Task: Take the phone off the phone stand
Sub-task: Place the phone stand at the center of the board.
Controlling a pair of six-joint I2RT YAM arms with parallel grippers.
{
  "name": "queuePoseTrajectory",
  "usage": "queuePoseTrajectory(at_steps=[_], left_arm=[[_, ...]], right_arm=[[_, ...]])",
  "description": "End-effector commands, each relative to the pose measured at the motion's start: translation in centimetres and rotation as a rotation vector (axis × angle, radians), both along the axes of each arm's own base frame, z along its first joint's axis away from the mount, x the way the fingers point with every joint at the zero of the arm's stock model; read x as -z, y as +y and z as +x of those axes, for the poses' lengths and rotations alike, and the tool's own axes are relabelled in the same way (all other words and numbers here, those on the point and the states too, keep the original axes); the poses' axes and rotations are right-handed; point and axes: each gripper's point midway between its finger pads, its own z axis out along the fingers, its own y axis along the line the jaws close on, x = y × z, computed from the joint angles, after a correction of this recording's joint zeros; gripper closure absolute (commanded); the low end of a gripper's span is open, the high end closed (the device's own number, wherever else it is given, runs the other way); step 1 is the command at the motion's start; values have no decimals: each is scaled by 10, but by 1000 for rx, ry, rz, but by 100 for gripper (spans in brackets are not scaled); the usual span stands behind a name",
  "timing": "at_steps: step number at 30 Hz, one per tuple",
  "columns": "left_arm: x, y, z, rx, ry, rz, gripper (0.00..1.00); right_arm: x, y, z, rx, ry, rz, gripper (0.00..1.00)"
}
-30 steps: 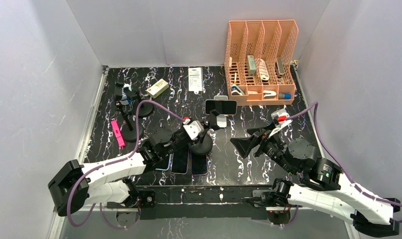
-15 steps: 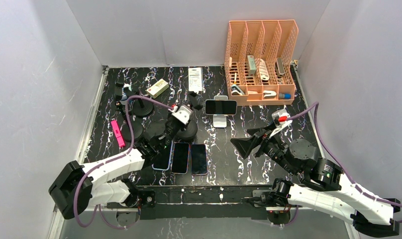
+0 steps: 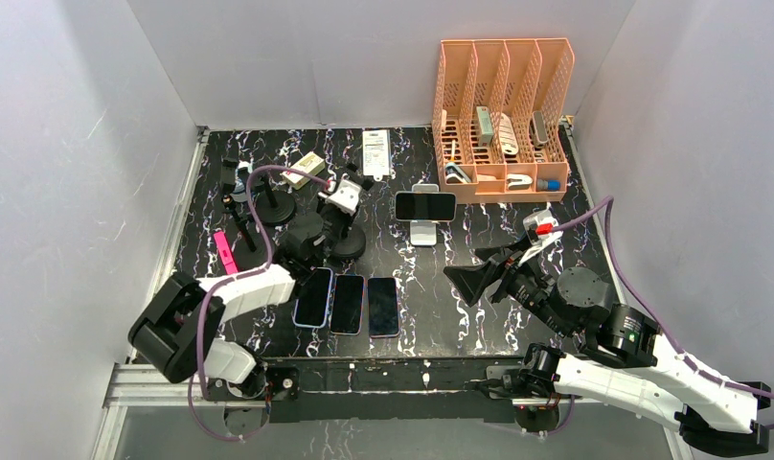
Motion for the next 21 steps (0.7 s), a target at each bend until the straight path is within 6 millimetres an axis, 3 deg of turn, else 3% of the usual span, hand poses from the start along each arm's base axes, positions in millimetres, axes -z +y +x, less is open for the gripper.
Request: queuePoseTrajectory(at_steps=[1,15,21], left_arm=[[-82,6,29,-61,-205,-168,100],[-77,34,87,-182,-216,-196,100],[-68,44,96,-220,-204,-190,100]], right_arm=[[-12,0,1,1,-23,38,4],[-10,-4,2,16,-38,22,4],[-8,-9,1,22,-29,27,4]])
